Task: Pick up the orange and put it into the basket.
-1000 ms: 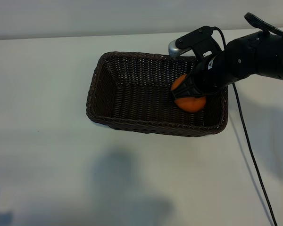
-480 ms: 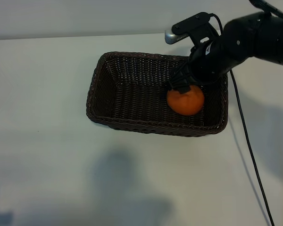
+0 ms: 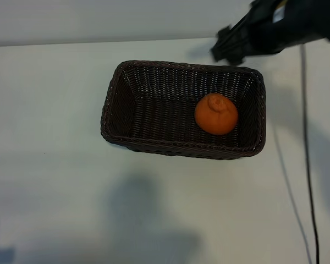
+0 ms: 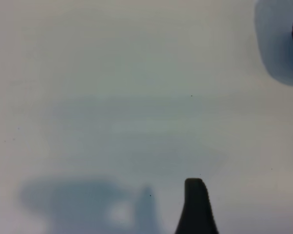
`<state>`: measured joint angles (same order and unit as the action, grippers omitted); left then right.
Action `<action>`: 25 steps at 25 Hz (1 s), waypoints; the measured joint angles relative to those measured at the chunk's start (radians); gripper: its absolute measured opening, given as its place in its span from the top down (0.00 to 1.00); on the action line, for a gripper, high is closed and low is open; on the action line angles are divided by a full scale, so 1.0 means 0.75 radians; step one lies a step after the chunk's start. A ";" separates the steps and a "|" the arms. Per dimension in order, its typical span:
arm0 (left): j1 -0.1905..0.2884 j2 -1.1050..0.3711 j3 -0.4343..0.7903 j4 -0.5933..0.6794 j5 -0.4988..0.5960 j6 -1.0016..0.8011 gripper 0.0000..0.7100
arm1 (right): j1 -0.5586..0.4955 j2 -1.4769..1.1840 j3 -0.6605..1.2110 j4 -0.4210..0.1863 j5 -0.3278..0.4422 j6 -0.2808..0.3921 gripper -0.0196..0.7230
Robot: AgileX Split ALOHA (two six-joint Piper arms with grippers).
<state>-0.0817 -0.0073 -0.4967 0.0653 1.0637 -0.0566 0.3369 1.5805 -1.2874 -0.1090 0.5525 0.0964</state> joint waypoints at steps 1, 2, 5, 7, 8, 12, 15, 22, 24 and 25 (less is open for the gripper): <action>0.000 0.000 0.000 0.000 0.000 0.000 0.23 | -0.028 -0.024 0.000 -0.059 0.011 0.049 0.02; 0.000 0.000 0.000 0.000 0.000 0.000 0.23 | -0.065 -0.045 -0.001 -0.120 0.026 0.081 0.02; 0.000 0.000 0.000 0.000 0.000 0.000 0.23 | -0.204 -0.074 -0.001 -0.212 0.084 0.115 0.03; 0.000 0.000 0.000 0.000 0.000 0.000 0.23 | -0.303 -0.077 -0.001 -0.215 0.111 0.095 0.03; 0.000 0.000 0.000 0.000 0.000 0.000 0.23 | -0.356 -0.077 -0.001 -0.212 0.116 0.070 0.04; 0.000 0.000 0.000 0.001 0.000 0.000 0.23 | -0.527 -0.077 -0.001 -0.137 0.119 -0.026 0.04; 0.000 0.000 0.000 0.001 0.000 0.000 0.23 | -0.602 -0.080 -0.001 -0.046 0.128 -0.092 0.05; 0.000 0.000 0.000 0.001 0.000 0.000 0.23 | -0.624 -0.164 -0.001 0.042 0.172 -0.145 0.05; 0.000 0.000 0.000 0.001 0.000 0.000 0.23 | -0.624 -0.216 -0.001 0.044 0.207 -0.145 0.06; 0.000 0.000 0.000 0.001 0.000 0.000 0.23 | -0.624 -0.248 -0.001 0.045 0.221 -0.145 0.06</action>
<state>-0.0817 -0.0073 -0.4967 0.0662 1.0637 -0.0566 -0.1308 1.3948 -1.2885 -0.0751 0.7184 -0.0124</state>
